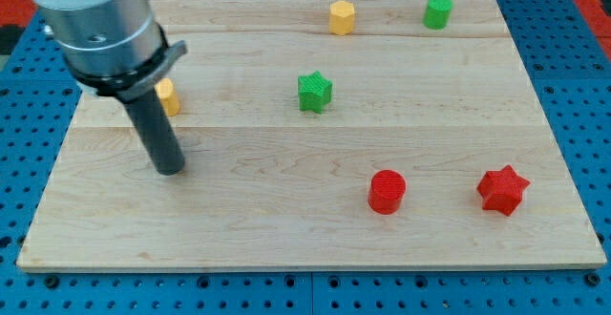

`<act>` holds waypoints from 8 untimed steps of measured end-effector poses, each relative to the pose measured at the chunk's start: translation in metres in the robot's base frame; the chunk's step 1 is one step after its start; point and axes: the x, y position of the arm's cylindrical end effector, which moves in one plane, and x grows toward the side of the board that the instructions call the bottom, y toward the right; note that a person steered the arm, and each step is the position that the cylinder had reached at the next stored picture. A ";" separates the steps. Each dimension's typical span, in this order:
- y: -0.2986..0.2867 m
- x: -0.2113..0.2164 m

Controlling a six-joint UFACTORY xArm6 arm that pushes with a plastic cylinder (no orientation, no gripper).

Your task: Move the blue triangle to the downside of blue cube

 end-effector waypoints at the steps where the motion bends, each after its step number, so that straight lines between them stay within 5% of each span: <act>1: -0.001 -0.015; 3: -0.042 -0.048; 4: 0.034 -0.057; 6: 0.096 -0.169; 8: 0.253 -0.234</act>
